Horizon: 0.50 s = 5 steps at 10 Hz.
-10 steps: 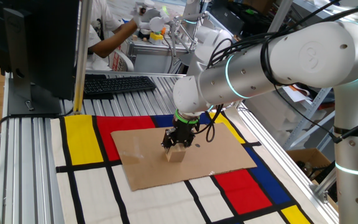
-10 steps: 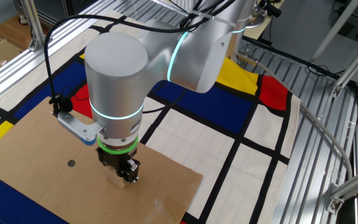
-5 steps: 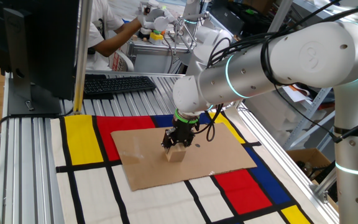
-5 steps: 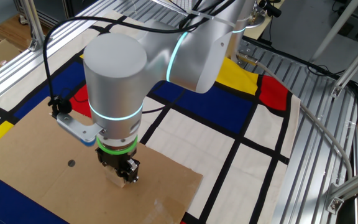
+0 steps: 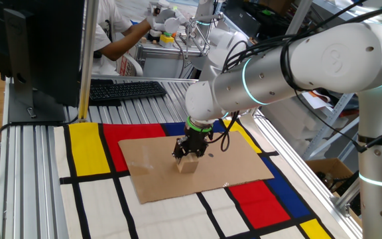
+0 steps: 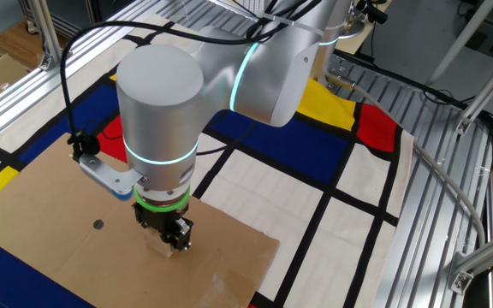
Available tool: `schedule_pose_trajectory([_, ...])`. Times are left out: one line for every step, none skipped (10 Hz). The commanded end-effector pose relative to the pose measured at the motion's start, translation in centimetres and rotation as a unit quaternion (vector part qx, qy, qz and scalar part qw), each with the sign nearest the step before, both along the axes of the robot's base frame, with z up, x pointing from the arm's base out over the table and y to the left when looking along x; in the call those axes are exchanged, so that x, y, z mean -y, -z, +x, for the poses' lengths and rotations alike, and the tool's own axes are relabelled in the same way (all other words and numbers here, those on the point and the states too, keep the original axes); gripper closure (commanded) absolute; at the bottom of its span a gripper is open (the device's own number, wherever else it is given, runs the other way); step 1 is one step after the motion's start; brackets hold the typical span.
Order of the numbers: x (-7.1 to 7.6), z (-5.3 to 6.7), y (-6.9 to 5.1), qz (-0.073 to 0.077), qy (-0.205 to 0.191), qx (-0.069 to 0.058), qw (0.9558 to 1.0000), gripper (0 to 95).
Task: Hold a small block with the gripper and sweep it from left to right on the table
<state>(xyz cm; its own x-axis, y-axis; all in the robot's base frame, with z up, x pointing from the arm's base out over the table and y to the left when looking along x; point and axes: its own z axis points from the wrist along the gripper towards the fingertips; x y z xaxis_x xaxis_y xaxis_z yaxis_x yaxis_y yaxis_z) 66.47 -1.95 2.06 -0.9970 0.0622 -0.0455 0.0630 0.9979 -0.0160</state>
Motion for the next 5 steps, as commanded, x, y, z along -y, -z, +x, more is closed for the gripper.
schedule_pose_trajectory([-0.10,0.17,0.05,-0.002,0.002,0.001,1.0000,95.0])
schedule_pose_trajectory([-0.12,0.22,0.12,0.000,0.002,-0.001,1.0000,95.0])
schedule_pose_trajectory([-0.13,0.21,0.11,0.004,0.003,-0.003,1.0000,95.0])
schedule_pose_trajectory([-0.17,0.20,0.08,0.010,0.005,0.002,0.9999,95.0])
schedule_pose_trajectory([-0.18,0.20,0.09,0.004,0.003,0.001,1.0000,95.0])
